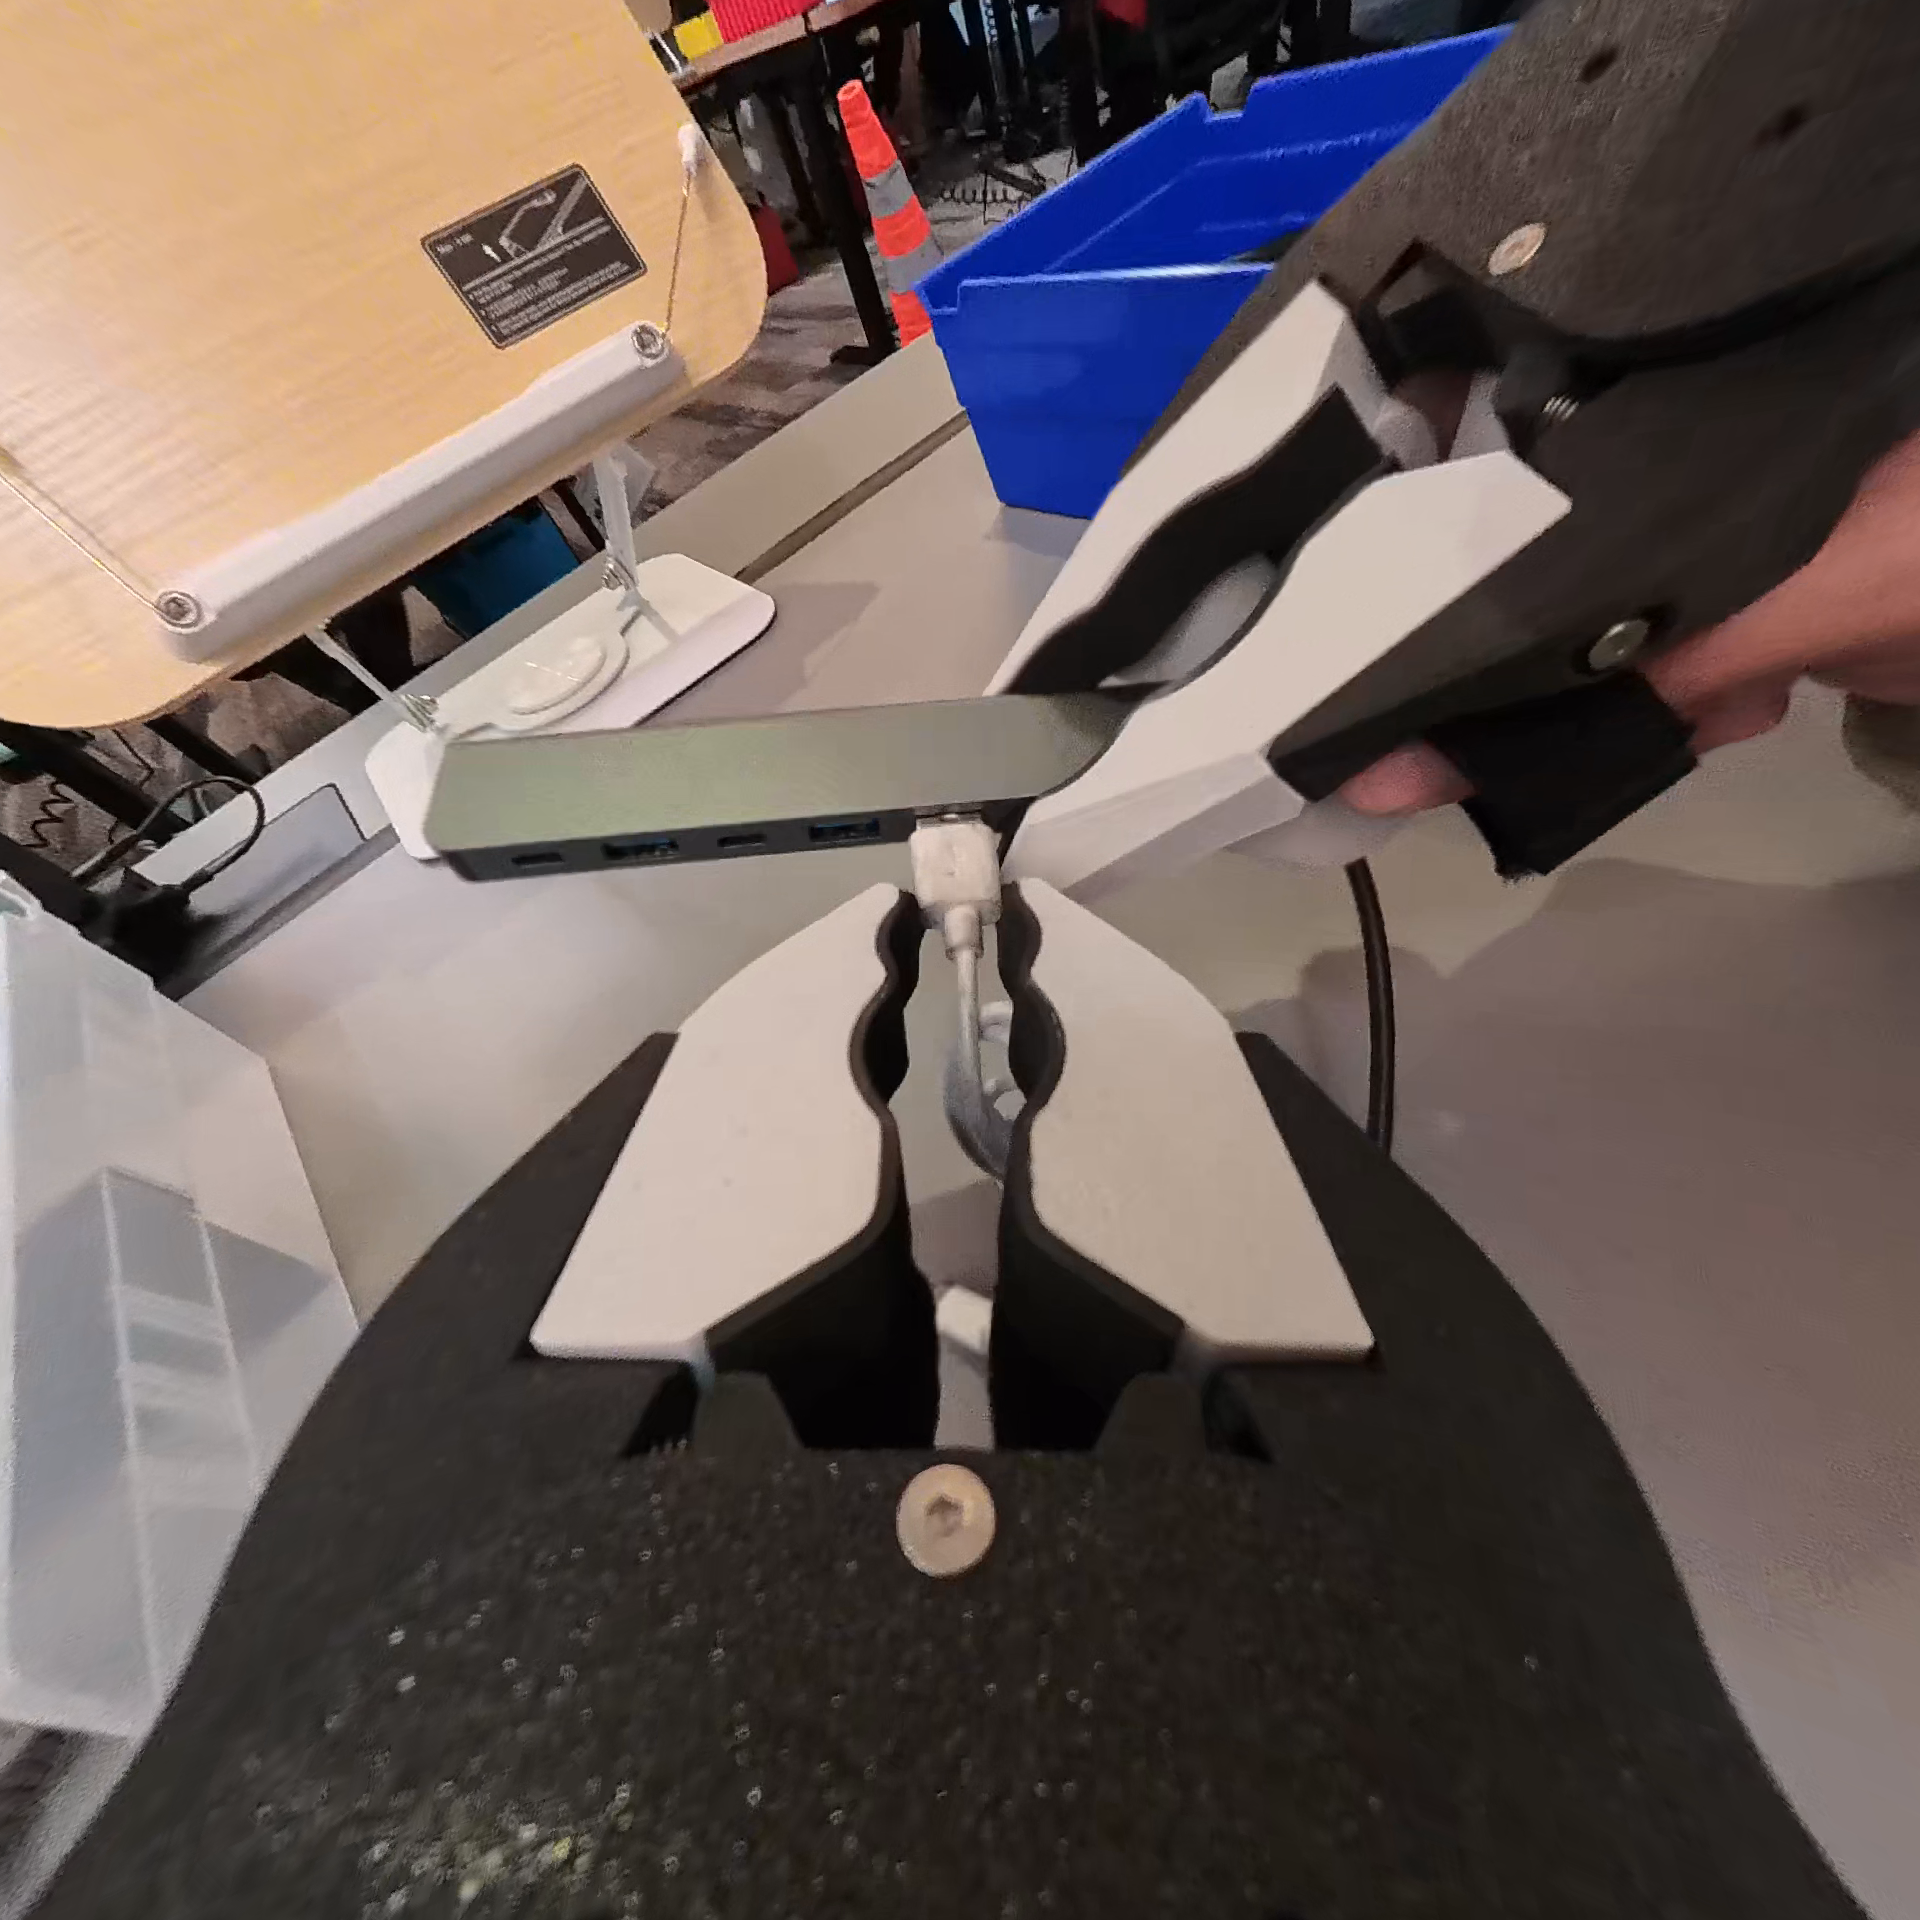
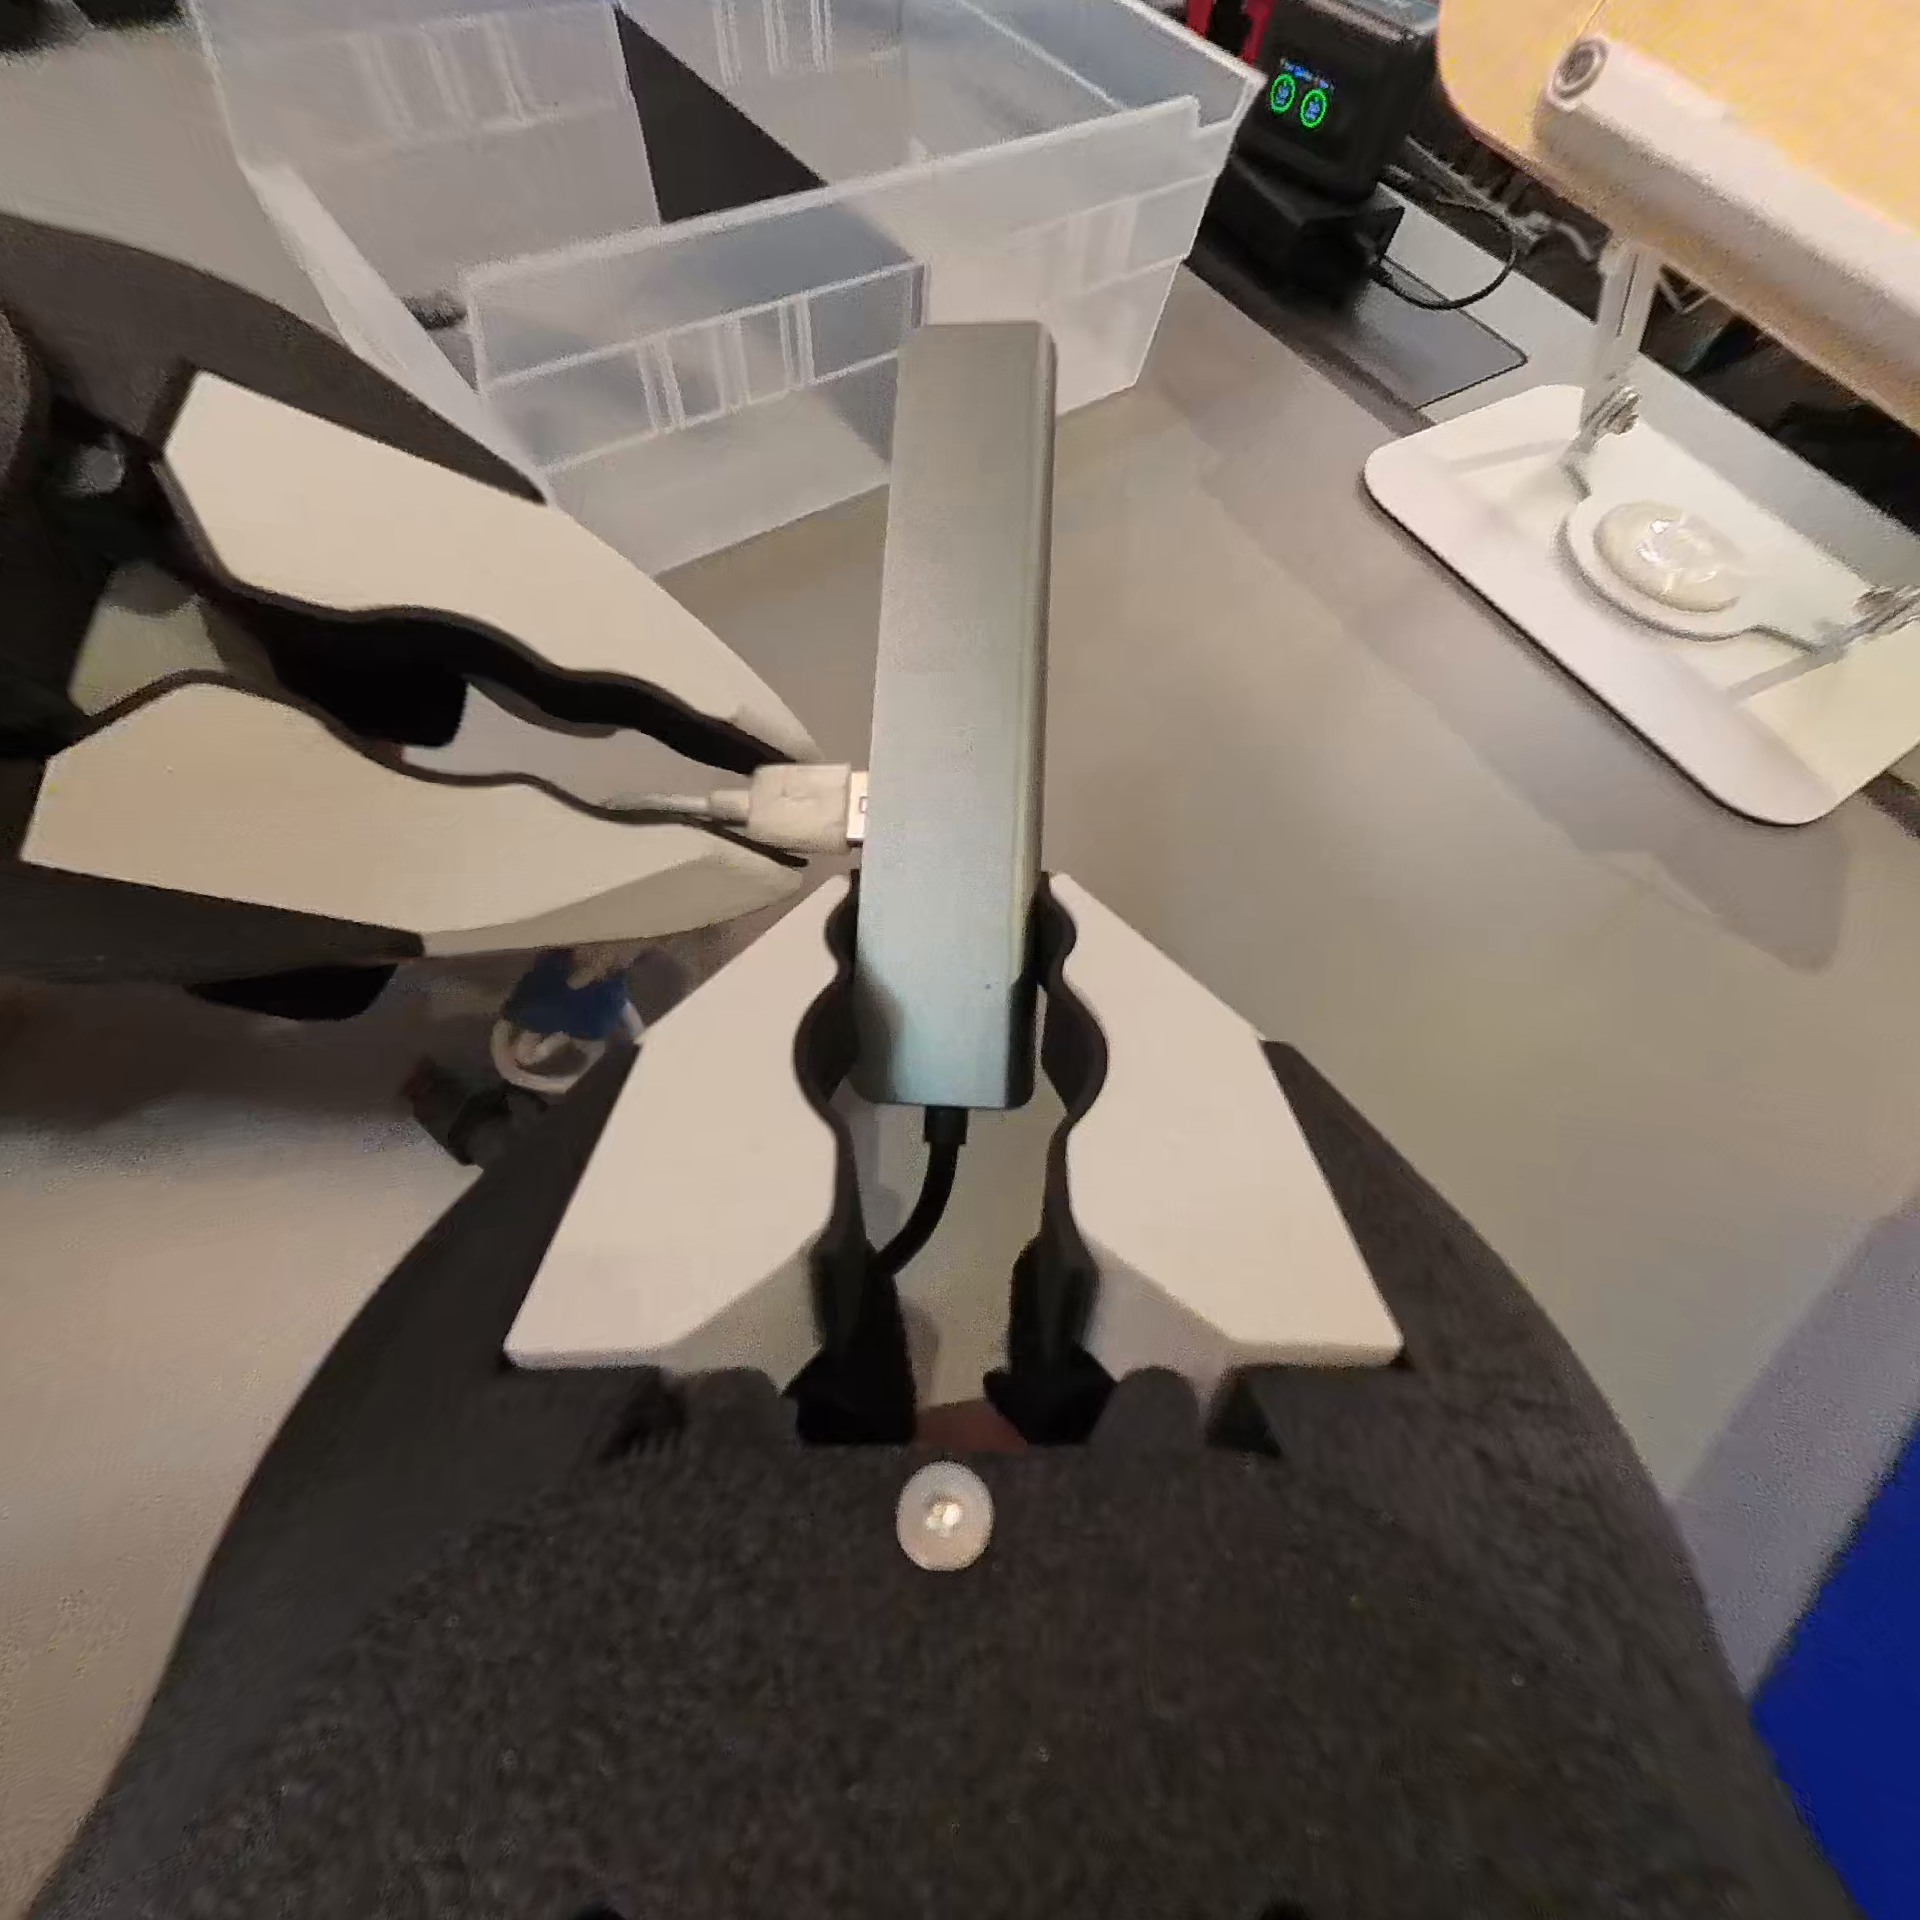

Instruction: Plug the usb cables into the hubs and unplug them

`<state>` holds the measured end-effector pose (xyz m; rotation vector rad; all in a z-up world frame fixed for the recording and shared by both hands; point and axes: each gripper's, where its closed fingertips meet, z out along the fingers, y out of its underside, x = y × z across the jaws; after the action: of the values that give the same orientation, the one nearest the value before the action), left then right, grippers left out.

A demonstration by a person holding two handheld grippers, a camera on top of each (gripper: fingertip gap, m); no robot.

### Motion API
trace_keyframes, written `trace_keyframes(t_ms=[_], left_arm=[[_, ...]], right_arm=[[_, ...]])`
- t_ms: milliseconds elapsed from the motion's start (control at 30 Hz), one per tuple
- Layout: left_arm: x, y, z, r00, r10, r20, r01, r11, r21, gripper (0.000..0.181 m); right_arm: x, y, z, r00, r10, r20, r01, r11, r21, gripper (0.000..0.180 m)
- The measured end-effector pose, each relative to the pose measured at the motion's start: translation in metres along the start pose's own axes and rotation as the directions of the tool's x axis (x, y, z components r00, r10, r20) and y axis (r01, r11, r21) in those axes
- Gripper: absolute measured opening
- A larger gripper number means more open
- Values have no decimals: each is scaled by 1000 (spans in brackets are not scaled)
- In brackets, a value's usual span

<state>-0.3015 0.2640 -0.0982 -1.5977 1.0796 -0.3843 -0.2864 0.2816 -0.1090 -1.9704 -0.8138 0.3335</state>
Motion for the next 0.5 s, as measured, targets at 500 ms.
trace_keyframes(t_ms=[500], left_arm=[[0,9,-19,1000,-7,-23,8,998,56,8]], right_arm=[[36,39,8,988,136,78,-123,981,-151,31]])
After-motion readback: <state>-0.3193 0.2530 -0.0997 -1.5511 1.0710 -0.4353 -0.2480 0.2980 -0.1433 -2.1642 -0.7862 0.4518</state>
